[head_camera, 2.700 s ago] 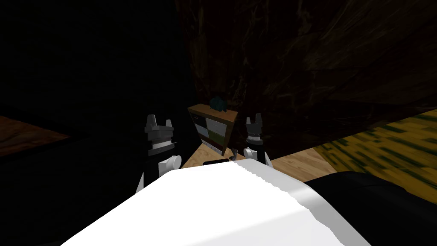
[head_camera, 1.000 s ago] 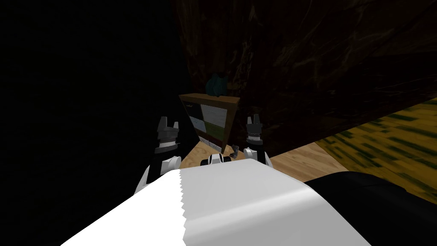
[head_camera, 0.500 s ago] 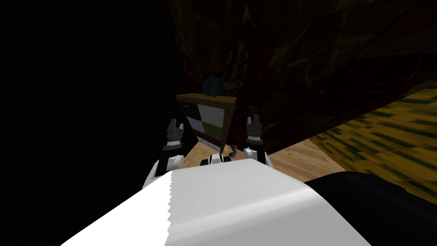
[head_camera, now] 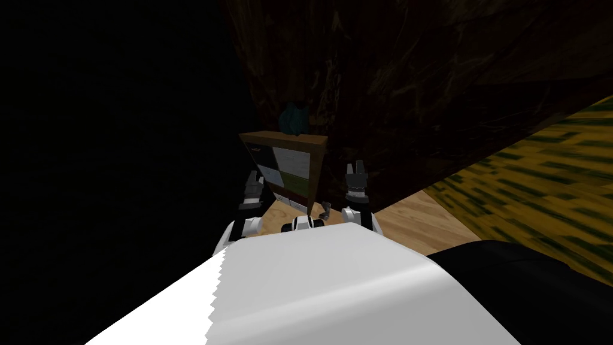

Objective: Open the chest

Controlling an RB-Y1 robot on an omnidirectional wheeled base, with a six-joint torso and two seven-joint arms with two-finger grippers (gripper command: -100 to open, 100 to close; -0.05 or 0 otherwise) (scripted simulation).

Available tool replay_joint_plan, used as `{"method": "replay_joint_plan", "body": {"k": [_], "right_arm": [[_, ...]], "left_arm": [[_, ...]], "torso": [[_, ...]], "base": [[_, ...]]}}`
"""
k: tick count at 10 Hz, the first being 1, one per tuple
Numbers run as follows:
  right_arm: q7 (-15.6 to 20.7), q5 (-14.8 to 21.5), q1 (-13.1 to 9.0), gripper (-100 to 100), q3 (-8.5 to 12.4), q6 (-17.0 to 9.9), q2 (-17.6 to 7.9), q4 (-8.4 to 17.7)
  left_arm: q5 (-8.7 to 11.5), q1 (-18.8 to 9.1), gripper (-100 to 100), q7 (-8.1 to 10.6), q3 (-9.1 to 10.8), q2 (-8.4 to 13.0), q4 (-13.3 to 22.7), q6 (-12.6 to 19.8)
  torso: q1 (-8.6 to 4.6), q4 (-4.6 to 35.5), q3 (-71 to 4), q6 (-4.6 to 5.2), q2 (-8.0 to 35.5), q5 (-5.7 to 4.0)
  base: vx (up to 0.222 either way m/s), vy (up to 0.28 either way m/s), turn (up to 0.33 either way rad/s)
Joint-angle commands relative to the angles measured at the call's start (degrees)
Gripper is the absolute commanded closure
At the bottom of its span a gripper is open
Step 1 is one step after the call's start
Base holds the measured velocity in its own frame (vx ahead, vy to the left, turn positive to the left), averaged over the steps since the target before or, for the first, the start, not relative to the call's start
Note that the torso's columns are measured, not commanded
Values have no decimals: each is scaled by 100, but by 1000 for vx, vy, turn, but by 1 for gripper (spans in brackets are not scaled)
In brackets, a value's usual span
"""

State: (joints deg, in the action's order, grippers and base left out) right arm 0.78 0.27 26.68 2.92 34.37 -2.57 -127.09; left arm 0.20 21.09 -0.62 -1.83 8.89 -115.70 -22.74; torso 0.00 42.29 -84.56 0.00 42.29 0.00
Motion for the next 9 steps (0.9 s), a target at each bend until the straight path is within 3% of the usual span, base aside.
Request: {"method": "replay_joint_plan", "body": {"k": [1, 9], "right_arm": [[0, 0, 0, 0, 0, 0, 0, 0], [0, 0, 0, 0, 0, 0, 0, 0]], "left_arm": [[-88, -137, -100, -63, -133, -35, 432, -58], [-352, -543, -100, -223, -534, -125, 1779, -202]], "torso": [[-1, -1, -1, -1, -1, 0], [1, -1, -1, -1, -1, 0]], "base": [[2, -21, -72], [1, -20, -87]]}}
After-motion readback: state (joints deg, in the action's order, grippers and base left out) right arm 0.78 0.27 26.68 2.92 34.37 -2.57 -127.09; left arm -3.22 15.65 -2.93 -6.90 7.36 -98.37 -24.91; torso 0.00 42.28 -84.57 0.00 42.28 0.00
